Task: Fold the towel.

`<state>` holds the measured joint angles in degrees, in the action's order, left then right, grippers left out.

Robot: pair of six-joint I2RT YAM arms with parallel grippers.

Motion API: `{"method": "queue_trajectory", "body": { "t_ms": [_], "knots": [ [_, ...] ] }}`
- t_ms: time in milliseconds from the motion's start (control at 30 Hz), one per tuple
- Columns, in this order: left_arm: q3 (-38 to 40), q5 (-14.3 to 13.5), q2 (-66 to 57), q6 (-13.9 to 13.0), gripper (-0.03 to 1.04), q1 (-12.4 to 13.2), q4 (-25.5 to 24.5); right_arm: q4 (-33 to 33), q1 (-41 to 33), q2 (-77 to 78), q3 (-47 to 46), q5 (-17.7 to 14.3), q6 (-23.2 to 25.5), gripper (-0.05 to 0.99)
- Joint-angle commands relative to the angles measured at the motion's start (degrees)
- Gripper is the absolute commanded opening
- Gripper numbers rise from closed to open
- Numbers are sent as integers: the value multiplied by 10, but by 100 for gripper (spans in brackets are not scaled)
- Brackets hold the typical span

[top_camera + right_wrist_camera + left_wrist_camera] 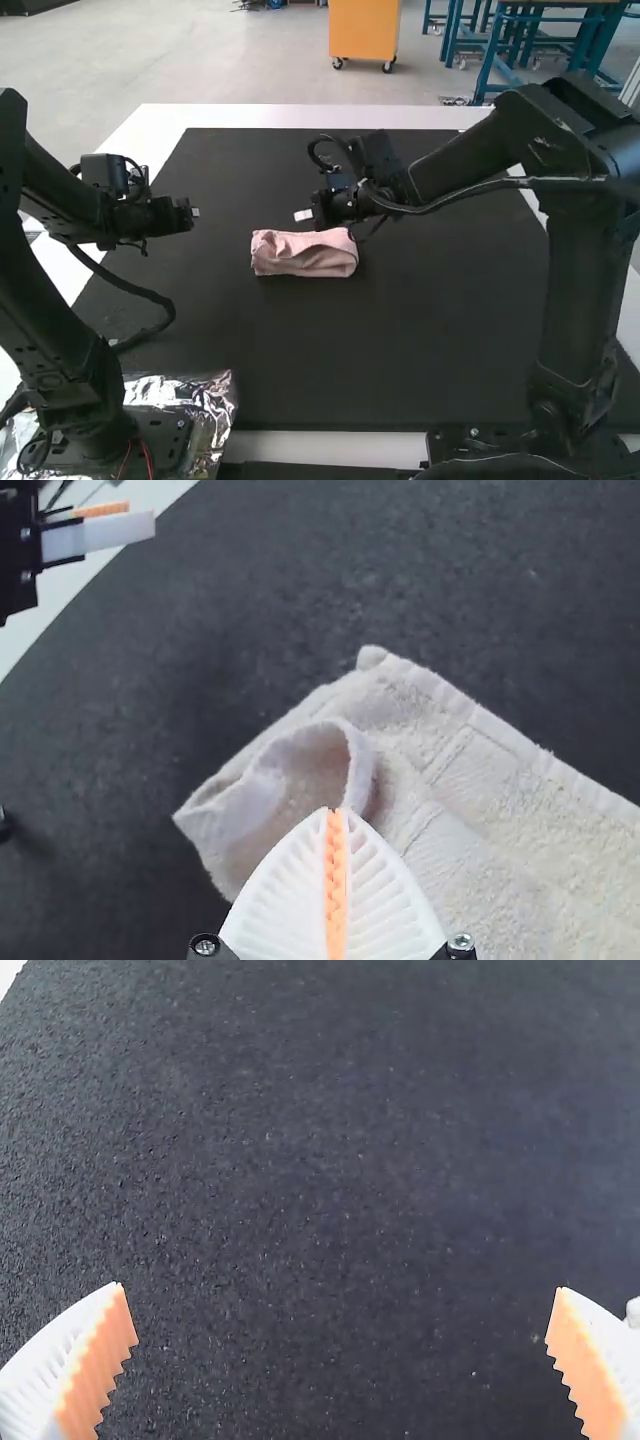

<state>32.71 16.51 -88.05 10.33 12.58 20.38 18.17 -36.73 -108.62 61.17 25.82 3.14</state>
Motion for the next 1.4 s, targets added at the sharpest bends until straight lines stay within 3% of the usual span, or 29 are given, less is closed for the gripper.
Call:
{"method": "queue_trajectory", "body": {
  "t_ms": [0,267,733,933,1167,1267,1367],
  "knots": [
    [-2,-3,22,-4,97,-3,3,20,-4,-16,2,11,9,-2],
    [0,-8,27,-4,97,-3,3,87,-7,-92,14,12,35,-2],
    [0,-9,39,-5,97,-3,-4,133,-34,-210,66,7,54,-2],
    [3,-9,68,-6,97,-5,-7,132,-29,-208,70,9,65,-2],
    [40,-9,122,-3,97,-29,-53,78,4,-59,81,10,102,-1],
    [60,-9,147,-3,97,-40,-68,35,31,2,82,8,101,23],
    [82,-9,170,-1,97,-53,-91,5,67,79,82,5,97,64]
  ]
}}
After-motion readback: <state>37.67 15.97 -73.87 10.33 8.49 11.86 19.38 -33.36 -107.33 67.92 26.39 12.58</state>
